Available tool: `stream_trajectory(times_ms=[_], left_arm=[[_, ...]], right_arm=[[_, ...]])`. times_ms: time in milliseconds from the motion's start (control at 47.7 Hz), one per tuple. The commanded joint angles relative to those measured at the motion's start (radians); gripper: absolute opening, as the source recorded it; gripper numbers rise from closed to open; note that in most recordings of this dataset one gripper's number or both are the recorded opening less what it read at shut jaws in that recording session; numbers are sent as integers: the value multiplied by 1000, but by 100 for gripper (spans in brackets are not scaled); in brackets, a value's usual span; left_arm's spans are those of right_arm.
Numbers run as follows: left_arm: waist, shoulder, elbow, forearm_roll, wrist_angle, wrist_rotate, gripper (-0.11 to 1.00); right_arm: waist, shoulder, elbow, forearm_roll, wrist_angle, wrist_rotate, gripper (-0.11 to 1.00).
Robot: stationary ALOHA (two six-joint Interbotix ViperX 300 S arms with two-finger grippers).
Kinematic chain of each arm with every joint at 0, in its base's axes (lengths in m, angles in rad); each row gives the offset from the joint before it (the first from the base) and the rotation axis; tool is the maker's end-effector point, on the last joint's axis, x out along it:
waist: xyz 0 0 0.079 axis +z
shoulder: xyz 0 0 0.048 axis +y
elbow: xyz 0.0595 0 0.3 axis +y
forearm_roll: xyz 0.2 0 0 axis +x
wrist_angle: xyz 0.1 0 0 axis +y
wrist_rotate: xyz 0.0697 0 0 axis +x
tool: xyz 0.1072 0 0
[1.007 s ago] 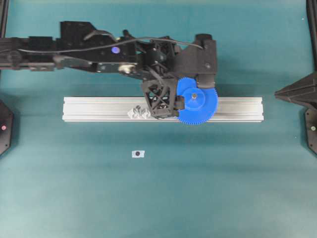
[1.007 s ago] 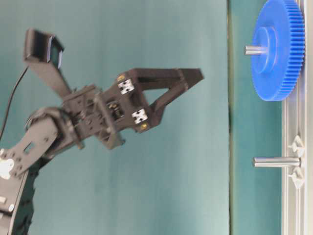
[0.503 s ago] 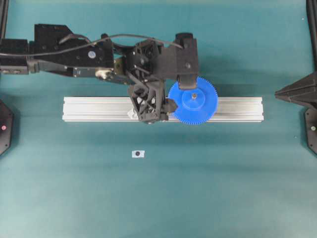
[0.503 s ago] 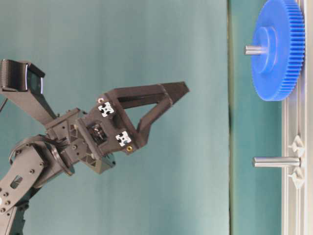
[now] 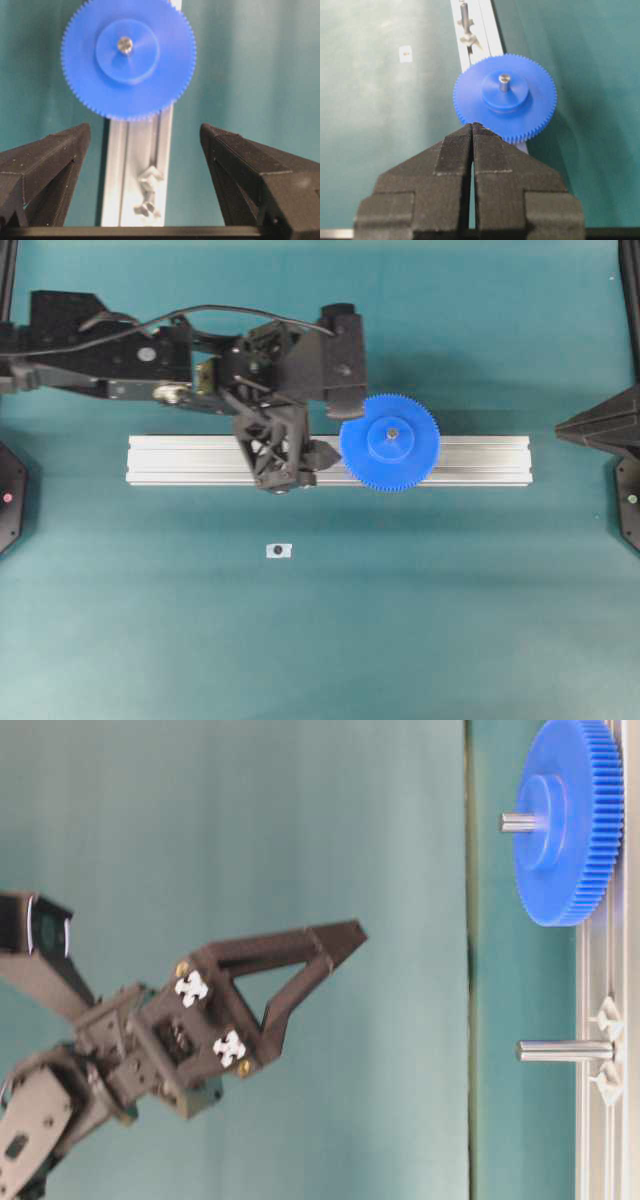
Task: Find the location of the shaft and insert the large gear.
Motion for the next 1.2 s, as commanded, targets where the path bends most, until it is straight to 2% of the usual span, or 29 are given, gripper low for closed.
stream_trajectory(times_ms=[0,356,713,1174], left_arm=[[-3,-55,11,3,-29,-17,90],[-21,-92,75,3,-72,-20,90],[-21,-163,175,3,-167,-31,90],[-21,-164,184,3,-192,-31,90]], right_arm=[[-2,5,-11,2,-5,11,0],[0,2,-11,2,-5,11,0],[-2,-2,-11,2,-3,11,0],[-2,-5,-11,2,-3,11,-1]])
